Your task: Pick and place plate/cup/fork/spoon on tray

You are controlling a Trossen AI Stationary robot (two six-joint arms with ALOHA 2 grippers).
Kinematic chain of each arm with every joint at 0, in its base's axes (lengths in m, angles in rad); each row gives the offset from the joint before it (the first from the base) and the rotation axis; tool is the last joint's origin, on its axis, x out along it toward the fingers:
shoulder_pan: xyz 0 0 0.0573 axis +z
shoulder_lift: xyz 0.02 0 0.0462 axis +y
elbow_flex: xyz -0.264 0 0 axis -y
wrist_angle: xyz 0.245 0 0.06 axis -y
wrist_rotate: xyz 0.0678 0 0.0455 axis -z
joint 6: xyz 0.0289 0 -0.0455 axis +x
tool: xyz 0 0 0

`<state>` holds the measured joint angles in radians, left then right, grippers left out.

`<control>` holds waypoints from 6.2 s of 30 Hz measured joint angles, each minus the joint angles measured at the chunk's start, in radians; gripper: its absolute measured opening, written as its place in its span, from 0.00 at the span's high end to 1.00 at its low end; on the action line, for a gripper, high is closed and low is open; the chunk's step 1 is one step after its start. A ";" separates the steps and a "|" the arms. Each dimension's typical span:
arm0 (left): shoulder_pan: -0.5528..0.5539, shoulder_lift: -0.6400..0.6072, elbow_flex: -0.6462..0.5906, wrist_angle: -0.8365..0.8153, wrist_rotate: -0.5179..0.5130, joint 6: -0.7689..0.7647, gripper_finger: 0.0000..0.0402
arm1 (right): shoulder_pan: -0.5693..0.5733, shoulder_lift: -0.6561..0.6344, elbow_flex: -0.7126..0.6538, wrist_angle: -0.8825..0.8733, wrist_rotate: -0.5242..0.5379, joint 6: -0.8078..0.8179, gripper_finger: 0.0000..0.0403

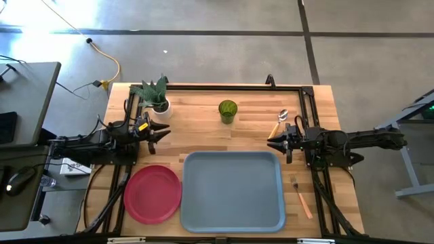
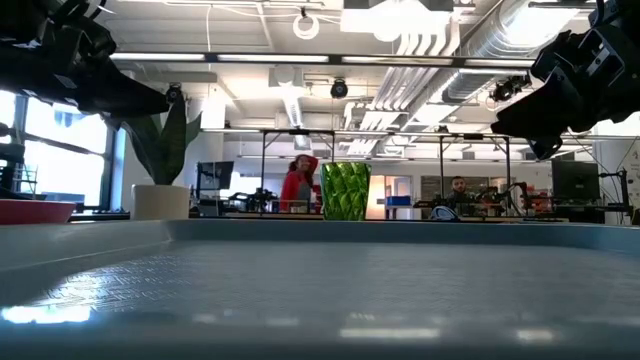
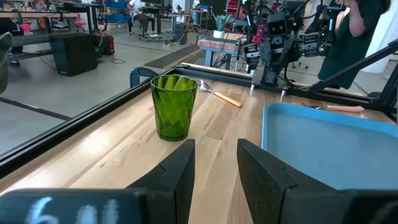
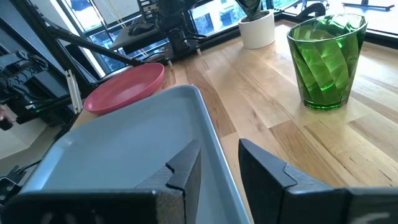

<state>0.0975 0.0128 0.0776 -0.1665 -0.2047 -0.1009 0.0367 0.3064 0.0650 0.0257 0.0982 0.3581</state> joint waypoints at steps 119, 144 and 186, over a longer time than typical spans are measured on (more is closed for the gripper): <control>0.000 0.000 0.000 0.007 -0.044 -0.159 0.72 | -0.171 0.794 0.897 -0.153 0.245 -0.114 0.75; 0.000 0.000 0.000 0.006 -0.045 -0.221 0.72 | -0.273 1.085 1.029 -0.232 0.038 -0.337 0.75; 0.000 0.000 0.000 0.006 -0.074 -0.264 0.72 | -0.353 1.175 1.217 -0.184 0.003 -0.469 0.62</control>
<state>0.0971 0.0128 0.0776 -0.1608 -0.2783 -0.3645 -0.3161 1.4815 1.2823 -0.1579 0.1015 -0.1110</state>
